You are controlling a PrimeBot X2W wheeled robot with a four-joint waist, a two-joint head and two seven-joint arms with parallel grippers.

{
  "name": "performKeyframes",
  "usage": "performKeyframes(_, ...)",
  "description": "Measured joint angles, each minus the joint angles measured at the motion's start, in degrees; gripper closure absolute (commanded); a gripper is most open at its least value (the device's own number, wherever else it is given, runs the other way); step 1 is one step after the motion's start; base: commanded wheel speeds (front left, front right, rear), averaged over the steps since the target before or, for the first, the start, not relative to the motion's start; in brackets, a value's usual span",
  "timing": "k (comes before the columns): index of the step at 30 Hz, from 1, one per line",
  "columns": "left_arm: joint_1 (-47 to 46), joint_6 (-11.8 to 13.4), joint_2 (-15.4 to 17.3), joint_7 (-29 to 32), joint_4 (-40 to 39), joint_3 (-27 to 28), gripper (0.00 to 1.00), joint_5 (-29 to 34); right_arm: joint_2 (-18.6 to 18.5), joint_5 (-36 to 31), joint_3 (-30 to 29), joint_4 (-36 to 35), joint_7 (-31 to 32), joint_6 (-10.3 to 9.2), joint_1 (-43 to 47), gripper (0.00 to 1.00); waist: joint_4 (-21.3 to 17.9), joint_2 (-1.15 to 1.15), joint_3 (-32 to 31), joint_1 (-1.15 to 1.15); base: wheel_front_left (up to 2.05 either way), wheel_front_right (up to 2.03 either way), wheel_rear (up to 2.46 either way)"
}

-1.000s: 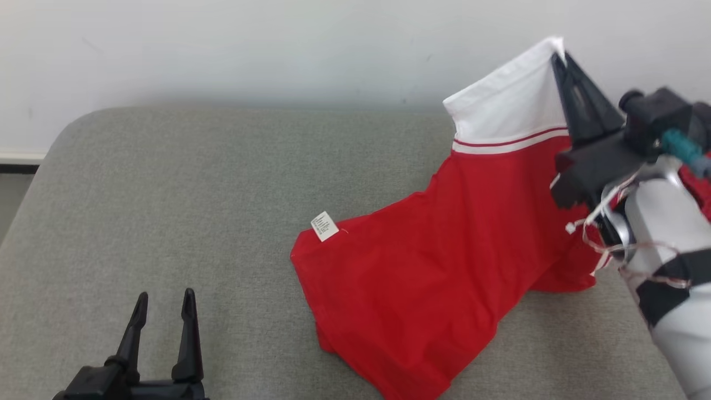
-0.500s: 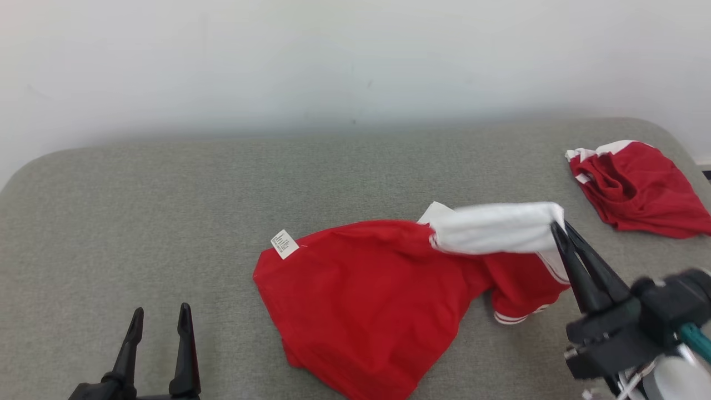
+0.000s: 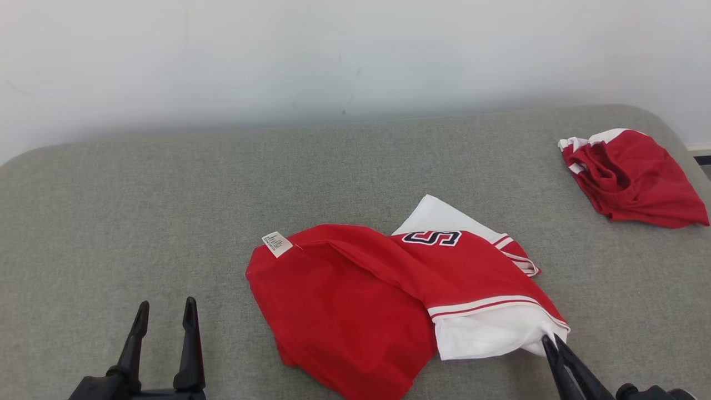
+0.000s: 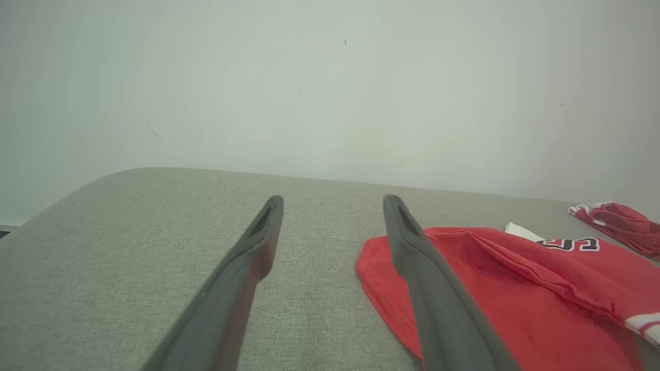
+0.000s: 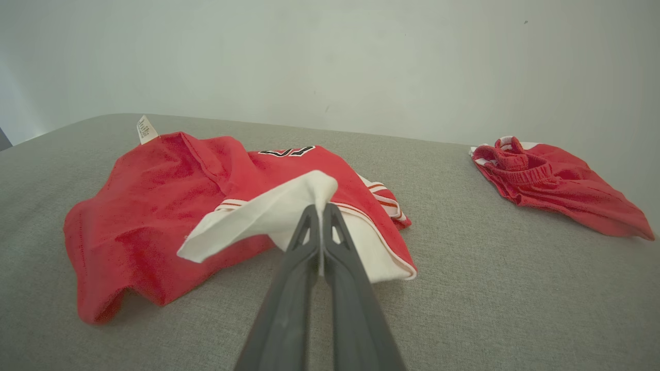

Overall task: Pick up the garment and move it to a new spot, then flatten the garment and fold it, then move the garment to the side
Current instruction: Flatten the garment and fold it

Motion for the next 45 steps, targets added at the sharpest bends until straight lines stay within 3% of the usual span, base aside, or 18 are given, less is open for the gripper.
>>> performKeyframes(1,-0.01,0.00,-0.01,0.00,0.05,-0.01,0.00,-0.05,0.43,-0.04,0.02,-0.03,0.00,0.00,0.25,0.00,0.05,0.00,0.00,0.00,0.00,0.00,0.00)
performKeyframes(8,0.05,0.00,0.02,0.00,0.27,0.30,0.00,-0.07,1.77,0.36,-2.52,-6.61,-0.03,0.00,0.30,0.00,0.23,0.00,-0.84,0.00,0.00,0.00,0.00)
performKeyframes(14,0.34,-0.01,-0.02,0.00,0.16,0.33,0.00,-0.05,1.20,1.79,-4.70,-6.30,-0.14,0.00,-0.59,0.00,0.78,0.00,-1.54,0.00,0.00,0.00,0.00)
performKeyframes(23,0.71,-0.01,-0.13,0.00,0.05,-0.18,0.00,-0.07,-1.33,4.08,-4.53,4.46,2.32,0.00,-13.94,0.00,1.99,0.00,-1.34,0.00,0.00,0.00,0.00)
performKeyframes(36,-2.89,-0.01,-0.25,0.00,1.04,-3.44,0.00,-1.11,-3.98,5.76,3.54,22.52,13.83,0.00,-38.18,0.00,7.02,0.00,2.18,0.01,0.00,0.00,0.00)
performKeyframes(45,-5.24,0.00,-0.23,0.00,1.81,-5.36,0.00,-1.77,-5.58,9.34,10.03,35.01,22.19,0.00,-48.97,0.00,11.76,0.00,5.05,0.01,0.00,0.00,0.00)
